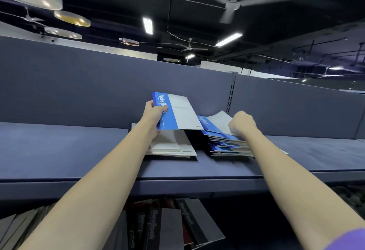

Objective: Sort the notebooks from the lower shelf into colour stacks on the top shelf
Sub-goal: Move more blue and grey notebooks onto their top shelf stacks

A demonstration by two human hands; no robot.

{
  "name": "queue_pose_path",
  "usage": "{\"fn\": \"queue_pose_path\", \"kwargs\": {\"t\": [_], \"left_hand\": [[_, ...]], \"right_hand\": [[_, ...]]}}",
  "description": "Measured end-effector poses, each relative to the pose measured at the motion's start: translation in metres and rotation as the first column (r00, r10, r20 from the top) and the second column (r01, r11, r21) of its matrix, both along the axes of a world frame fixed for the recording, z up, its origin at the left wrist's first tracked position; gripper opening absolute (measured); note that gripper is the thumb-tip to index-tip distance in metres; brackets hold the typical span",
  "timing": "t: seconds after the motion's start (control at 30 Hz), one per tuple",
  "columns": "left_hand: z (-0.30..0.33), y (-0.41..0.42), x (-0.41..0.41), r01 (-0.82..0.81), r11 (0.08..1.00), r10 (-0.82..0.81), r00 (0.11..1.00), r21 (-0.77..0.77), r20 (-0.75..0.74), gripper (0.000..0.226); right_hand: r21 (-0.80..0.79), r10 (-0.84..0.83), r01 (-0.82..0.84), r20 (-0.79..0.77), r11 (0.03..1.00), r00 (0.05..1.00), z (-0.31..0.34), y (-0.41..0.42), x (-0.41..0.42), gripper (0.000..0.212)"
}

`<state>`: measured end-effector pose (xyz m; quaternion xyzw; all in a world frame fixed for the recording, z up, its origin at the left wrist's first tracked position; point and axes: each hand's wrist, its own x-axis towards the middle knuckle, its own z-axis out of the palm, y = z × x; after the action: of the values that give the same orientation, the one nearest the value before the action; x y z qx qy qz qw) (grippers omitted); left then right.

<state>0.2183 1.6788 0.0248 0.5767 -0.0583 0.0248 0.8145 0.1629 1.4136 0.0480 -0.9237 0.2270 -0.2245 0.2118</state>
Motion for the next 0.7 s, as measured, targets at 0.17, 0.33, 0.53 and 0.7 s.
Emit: {"fn": "queue_pose_path", "kwargs": {"t": [0.17,0.33,0.53,0.7], "left_hand": [[0.001,0.002,0.0,0.057,0.998,-0.056,0.998,-0.041,0.027,0.042],[0.0,-0.003,-0.003,0.093,0.994,-0.091,0.995,-0.055,0.032,0.041],[-0.002,-0.013,-0.007,0.15,0.989,-0.15,0.988,0.0,0.047,0.04],[-0.004,-0.018,-0.004,0.141,0.98,-0.157,0.982,0.143,0.106,0.038]], "right_hand": [[-0.123,-0.049,0.04,-0.067,0.992,0.997,-0.005,0.002,0.002,0.022],[-0.298,-0.008,0.037,0.099,0.954,0.995,0.001,0.012,0.002,0.026],[0.268,0.388,-0.459,0.278,0.847,0.878,0.009,0.056,-0.001,0.037],[0.295,0.232,-0.353,0.376,0.888,0.897,0.011,0.046,0.009,0.021]]}}
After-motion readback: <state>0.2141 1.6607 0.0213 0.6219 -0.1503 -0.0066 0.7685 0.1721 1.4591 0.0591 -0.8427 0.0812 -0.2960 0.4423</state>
